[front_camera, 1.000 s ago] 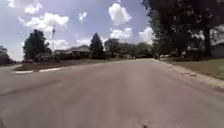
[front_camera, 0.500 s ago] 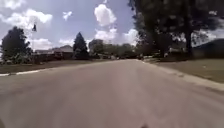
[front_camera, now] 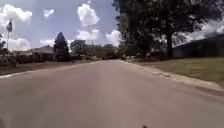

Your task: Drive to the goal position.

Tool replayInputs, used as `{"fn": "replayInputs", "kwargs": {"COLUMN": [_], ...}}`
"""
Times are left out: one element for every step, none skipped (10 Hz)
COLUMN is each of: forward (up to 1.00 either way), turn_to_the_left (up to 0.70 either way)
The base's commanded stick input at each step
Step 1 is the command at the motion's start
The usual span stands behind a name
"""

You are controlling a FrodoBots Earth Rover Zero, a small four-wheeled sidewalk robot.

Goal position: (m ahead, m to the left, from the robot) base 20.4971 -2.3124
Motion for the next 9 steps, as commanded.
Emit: {"fn": "replayInputs", "kwargs": {"forward": [0.85, 0.85, 0.85, 0.85, 0.85, 0.85, 0.85, 0.85, 0.85], "turn_to_the_left": [0.00, 0.00, 0.00, 0.00, 0.00, 0.00, 0.00, 0.00, 0.00]}}
